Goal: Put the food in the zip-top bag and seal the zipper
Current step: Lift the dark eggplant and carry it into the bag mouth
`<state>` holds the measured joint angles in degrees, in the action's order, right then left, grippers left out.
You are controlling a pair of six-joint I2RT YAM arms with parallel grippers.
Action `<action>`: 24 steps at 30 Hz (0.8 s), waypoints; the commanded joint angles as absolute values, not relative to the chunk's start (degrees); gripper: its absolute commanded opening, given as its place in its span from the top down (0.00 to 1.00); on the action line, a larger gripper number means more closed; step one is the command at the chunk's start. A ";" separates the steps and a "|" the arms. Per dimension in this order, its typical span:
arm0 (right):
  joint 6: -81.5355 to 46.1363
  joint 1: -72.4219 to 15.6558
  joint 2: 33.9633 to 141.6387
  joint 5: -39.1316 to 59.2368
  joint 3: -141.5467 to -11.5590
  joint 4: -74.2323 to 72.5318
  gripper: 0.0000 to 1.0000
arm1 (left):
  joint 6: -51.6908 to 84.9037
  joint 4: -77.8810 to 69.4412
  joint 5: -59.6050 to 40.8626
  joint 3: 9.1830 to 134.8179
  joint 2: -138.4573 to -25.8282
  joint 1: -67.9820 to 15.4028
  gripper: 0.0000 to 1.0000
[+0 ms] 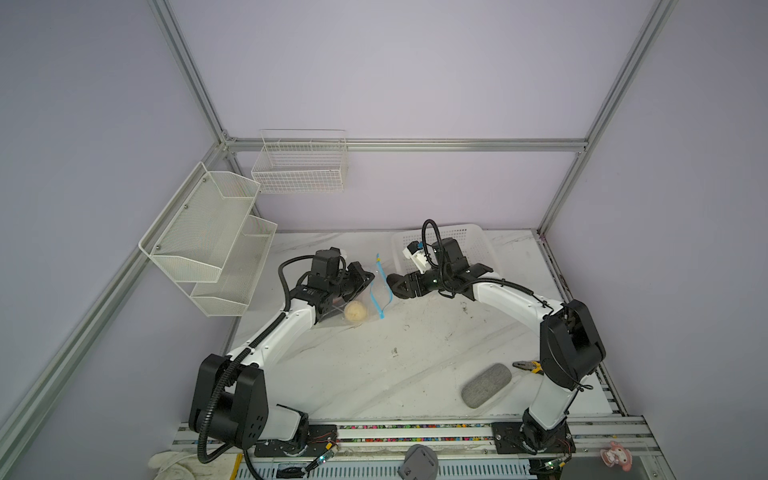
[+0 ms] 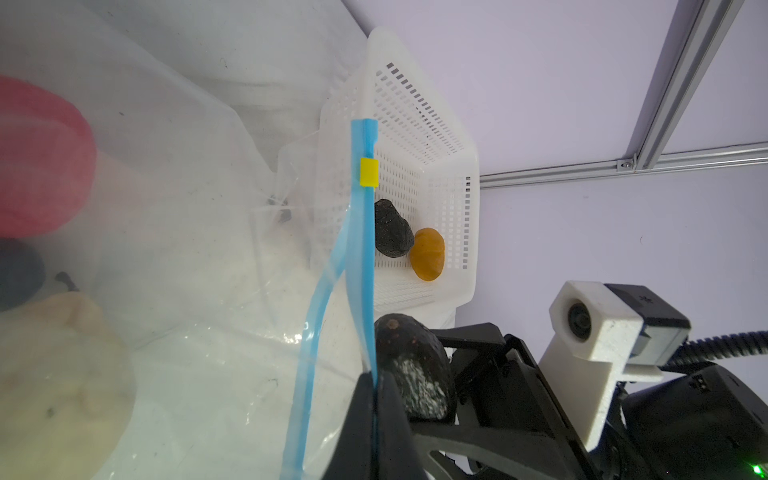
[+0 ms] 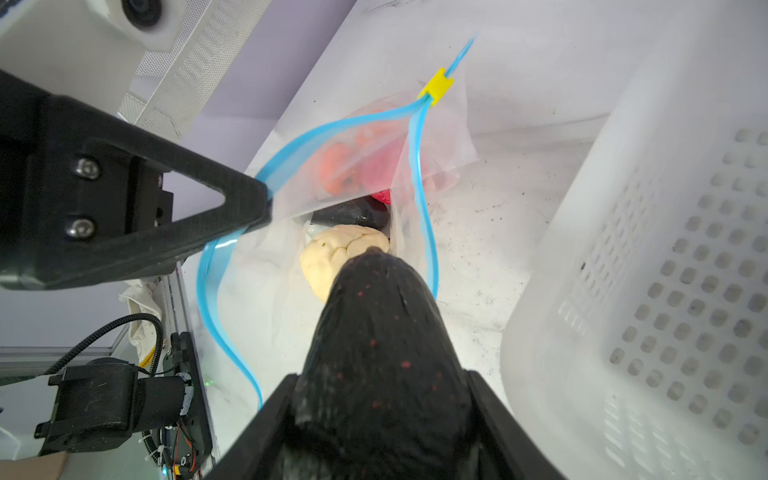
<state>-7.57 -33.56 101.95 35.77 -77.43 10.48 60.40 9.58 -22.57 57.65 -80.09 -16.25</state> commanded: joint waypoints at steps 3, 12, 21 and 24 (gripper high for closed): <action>-9.38 -36.44 103.24 37.09 -78.99 5.85 0.46 | 59.17 8.51 -22.77 60.92 -79.79 -16.38 1.00; -10.49 -38.32 109.54 34.76 -84.27 5.88 0.48 | 59.16 8.49 -22.85 60.64 -79.10 -16.37 1.00; -12.62 -38.32 113.48 31.60 -88.12 4.68 0.49 | 59.15 8.44 -23.41 60.64 -79.10 -16.35 1.00; -14.80 -38.30 114.11 31.21 -88.18 1.96 0.49 | 59.15 8.46 -23.54 60.64 -79.15 -16.35 1.00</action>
<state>-12.38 -38.26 113.16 32.45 -86.72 5.96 60.40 9.58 -22.52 57.63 -80.09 -16.25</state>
